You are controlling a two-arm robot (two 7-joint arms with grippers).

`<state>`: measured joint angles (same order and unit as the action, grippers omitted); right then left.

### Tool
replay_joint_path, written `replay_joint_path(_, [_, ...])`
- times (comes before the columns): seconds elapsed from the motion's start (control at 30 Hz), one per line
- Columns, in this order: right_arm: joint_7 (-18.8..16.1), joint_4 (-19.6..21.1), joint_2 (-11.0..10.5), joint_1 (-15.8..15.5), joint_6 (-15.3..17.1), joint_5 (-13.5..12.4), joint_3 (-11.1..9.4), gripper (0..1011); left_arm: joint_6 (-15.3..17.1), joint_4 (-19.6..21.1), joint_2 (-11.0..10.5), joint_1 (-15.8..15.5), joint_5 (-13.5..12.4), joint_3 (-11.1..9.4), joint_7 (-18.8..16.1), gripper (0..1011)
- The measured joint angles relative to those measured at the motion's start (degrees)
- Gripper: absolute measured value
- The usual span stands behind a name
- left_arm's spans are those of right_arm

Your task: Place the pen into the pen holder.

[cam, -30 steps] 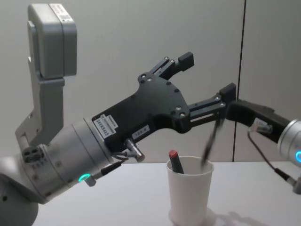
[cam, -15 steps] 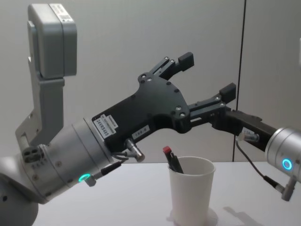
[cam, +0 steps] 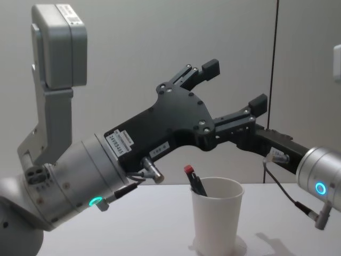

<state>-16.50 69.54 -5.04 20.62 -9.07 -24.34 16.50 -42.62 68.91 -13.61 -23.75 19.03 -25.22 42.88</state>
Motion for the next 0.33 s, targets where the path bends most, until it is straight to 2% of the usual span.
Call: replay_joint_path(0.33, [-0.04, -0.29, 0.09, 0.13, 0.00, 0.06, 0.06, 1001, 0.00, 0.00, 0.00, 0.00, 0.00, 0.00, 0.00, 1004])
